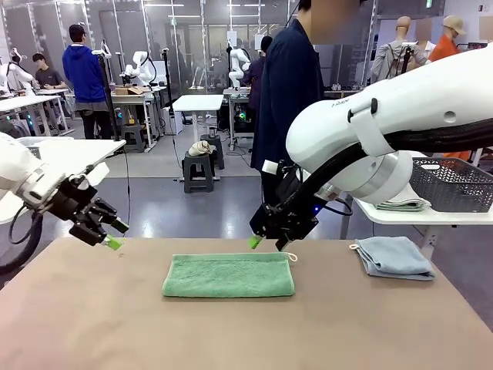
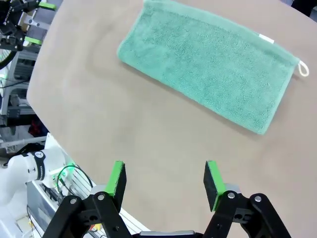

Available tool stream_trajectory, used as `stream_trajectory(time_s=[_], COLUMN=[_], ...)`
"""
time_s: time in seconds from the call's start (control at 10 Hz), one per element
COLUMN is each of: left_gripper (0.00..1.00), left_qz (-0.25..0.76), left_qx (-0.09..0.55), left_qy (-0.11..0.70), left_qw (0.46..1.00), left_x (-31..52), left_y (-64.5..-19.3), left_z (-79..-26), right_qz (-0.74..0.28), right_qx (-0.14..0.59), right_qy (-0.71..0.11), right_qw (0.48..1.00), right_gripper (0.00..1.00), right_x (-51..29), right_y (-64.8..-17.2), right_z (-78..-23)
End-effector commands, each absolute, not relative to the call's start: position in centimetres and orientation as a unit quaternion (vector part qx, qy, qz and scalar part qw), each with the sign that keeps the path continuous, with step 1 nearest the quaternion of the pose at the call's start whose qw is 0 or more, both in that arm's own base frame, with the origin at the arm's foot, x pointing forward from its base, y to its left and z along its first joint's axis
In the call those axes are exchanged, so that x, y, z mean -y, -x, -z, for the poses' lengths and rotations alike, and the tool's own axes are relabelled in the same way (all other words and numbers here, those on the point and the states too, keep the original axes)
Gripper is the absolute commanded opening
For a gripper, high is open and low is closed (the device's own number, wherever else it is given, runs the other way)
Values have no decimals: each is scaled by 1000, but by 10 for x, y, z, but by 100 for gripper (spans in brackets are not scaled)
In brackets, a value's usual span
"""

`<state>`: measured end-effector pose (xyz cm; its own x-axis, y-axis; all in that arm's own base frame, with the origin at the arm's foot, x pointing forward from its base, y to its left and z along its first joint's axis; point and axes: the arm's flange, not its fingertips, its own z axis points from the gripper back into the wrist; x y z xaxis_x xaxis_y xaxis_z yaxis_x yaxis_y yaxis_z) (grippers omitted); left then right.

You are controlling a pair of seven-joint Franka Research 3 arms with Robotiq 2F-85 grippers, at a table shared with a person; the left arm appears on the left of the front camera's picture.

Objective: Fold the towels and place them in the basket.
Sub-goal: When a person lays out a Towel with hook on the table, fold it in half twice.

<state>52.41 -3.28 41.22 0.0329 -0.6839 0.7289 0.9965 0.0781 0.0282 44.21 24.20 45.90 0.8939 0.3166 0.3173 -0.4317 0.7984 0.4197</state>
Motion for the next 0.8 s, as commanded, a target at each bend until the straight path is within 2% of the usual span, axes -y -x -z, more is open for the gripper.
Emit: stream_trajectory(time_s=[0.0,0.2,0.5,0.7], left_gripper=[77,77,77,77], left_qz=[616,615,615,615], left_qx=[314,321,304,304], left_qy=[288,296,278,278], left_qw=[662,657,672,672], left_x=[19,13,15,15], left_y=[-524,-524,-522,-522], left_z=[-407,-403,-406,-406], right_qz=[-191,-199,-128,-60], right_qx=[101,114,115,119], right_qy=[-236,-246,-221,-172], right_qw=[947,942,960,976], right_gripper=[79,79,79,79], right_x=[-242,-242,-255,-261], right_y=[-446,-443,-448,-458], right_z=[-458,-458,-446,-433])
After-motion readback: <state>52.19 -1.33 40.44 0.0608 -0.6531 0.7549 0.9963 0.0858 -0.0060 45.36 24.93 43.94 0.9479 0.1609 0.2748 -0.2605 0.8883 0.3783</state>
